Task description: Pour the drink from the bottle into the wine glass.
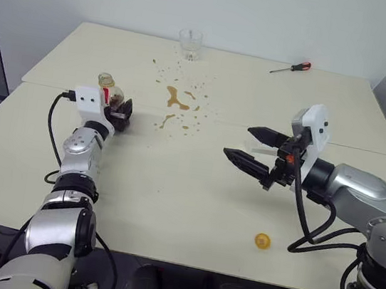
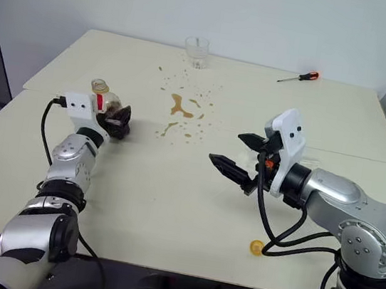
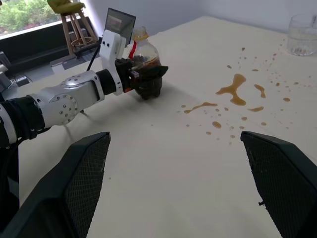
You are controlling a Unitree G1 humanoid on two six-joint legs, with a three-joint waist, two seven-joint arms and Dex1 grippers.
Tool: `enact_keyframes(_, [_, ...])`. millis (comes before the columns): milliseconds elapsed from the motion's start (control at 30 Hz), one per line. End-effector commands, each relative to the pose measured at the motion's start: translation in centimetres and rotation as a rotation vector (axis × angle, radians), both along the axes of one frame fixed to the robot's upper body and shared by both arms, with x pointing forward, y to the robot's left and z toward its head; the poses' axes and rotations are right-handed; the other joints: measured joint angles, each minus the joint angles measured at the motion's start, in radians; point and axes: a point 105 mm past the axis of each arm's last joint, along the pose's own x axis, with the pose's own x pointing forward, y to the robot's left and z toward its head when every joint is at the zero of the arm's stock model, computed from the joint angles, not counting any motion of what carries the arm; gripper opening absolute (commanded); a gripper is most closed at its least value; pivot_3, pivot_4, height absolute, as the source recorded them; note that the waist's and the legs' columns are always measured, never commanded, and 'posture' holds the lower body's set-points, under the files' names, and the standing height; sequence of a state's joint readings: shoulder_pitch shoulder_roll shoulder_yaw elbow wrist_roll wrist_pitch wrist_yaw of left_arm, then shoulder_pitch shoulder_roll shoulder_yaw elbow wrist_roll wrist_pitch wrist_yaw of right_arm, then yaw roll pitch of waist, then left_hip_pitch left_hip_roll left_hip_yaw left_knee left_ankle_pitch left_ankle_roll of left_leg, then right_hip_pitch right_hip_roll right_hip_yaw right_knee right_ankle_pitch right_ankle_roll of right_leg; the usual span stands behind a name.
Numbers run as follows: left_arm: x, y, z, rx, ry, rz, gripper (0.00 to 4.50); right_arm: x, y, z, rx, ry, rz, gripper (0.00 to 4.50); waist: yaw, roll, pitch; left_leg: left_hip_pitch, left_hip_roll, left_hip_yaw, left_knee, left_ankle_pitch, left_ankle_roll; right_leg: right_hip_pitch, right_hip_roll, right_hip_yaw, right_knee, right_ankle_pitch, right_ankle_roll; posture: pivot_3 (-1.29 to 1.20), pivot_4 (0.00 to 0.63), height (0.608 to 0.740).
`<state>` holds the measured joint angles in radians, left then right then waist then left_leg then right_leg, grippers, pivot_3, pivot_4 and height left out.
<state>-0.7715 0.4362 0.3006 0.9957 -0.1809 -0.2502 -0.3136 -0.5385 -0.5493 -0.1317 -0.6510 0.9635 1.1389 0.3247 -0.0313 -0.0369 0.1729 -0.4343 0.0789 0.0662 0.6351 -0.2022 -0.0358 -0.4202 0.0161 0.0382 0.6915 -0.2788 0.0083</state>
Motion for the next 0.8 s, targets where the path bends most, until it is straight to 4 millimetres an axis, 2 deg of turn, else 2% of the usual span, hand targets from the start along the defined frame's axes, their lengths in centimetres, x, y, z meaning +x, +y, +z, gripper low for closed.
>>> enact_keyframes(33, [-0.5, 0.9, 1.3, 0.001, -0.061, 0.030, 4.45, -0.2, 0.2, 1.0, 0.003, -0.052, 0.021, 4.50, 0.000, 0.000, 0.000, 0.000, 0.000, 0.000, 0.000, 0.000, 0.000, 0.000, 0.000, 0.000, 0.000, 0.000, 0.000, 0.00, 0.150, 0.740])
enact_keyframes(333, [-1.7, 1.5, 0.9, 0.012, -0.053, 0.035, 4.45, 0.3, 0.0, 0.8, 0.003, -0.040, 0.036, 4.50, -0.001, 0.000, 0.000, 0.000, 0.000, 0.000, 0.003, 0.000, 0.000, 0.000, 0.000, 0.000, 0.003, 0.000, 0.000, 0.00, 0.150, 0.740])
enact_keyframes(800, [-6.3, 2.2, -1.8, 0.006, 0.046, 0.039, 4.45, 1.3, -1.2, -0.3, 0.007, 0.008, 0.009, 4.50, -0.001, 0.000, 0.000, 0.001, 0.001, -0.001, 0.008, 0.000, 0.000, 0.001, 0.000, 0.001, 0.006, 0.000, 0.001, 0.00, 0.150, 0.740])
